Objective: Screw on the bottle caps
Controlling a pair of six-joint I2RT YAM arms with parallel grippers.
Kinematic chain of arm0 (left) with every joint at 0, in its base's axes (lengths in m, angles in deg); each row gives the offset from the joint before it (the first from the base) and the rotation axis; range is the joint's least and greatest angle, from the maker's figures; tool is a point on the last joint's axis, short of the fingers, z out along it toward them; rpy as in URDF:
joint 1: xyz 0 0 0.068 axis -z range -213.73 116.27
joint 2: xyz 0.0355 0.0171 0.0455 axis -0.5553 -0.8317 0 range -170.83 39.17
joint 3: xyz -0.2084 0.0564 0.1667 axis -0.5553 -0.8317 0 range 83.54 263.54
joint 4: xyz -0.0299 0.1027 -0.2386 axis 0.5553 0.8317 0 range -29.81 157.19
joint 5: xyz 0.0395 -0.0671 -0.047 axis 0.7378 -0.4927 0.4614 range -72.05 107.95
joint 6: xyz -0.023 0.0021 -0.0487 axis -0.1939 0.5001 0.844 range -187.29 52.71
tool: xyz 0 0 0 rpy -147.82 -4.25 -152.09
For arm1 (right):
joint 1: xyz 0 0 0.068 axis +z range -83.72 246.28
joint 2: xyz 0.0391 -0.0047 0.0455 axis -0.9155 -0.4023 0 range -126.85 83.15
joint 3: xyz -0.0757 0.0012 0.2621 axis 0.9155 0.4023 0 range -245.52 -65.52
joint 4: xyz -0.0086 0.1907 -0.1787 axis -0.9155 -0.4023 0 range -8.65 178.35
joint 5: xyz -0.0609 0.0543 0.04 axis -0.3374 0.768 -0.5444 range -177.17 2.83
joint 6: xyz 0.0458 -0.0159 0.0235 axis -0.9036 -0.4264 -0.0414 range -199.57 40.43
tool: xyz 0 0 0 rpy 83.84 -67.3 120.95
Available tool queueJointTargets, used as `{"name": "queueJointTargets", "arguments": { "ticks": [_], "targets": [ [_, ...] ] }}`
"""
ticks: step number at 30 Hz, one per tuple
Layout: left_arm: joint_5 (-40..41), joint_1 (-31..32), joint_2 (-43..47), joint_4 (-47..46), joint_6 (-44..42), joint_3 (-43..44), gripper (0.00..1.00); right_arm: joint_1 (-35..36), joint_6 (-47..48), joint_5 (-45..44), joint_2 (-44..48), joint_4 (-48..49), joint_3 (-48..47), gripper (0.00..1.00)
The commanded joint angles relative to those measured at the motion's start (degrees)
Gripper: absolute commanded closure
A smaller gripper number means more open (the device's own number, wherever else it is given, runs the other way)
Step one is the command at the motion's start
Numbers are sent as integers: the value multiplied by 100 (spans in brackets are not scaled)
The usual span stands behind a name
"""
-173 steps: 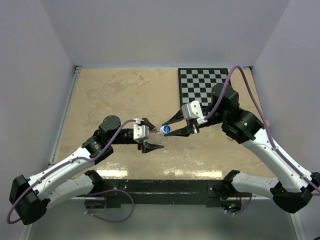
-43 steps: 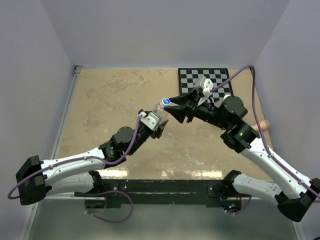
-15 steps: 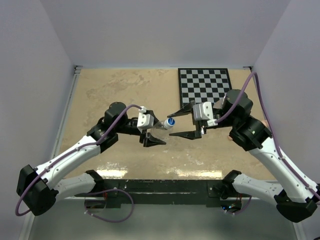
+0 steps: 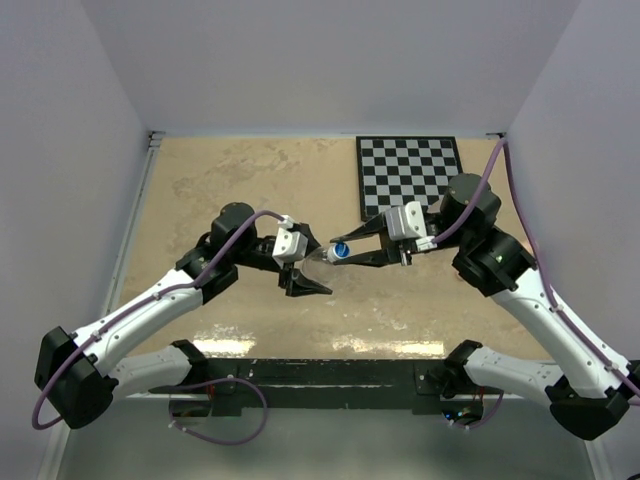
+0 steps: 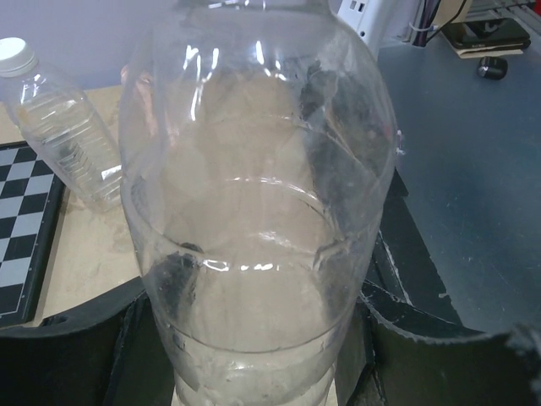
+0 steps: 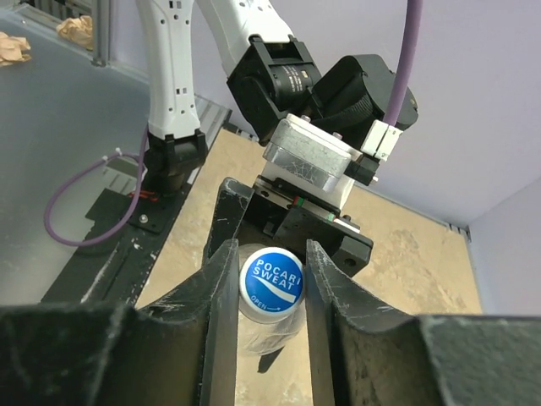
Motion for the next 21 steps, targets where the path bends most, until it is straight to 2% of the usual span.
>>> {"name": "queueJointTargets", "arguments": {
  "ticks": [1, 3, 9, 11, 16, 21],
  "targets": [
    [-110, 29, -12, -352, -2, 286, 100, 9, -177, 476, -86, 153, -41, 83],
    [-49, 64, 6, -379, -28, 294, 100, 9, -238, 476, -139, 171, -15, 99],
    [898, 318, 251, -423, -72, 286, 100, 18, -387, 266, -253, 136, 108, 100],
    [1556, 528, 374, -449, -151, 251, 100, 18, -510, 72, -297, 118, 152, 100],
    [3840, 1047, 699, -580, -248, 110, 100, 9, -940, -560, -420, 118, 284, 100],
    [5476, 1399, 902, -853, -213, -22, 100, 18, -1406, -1184, -544, 127, 355, 100]
  ]
}}
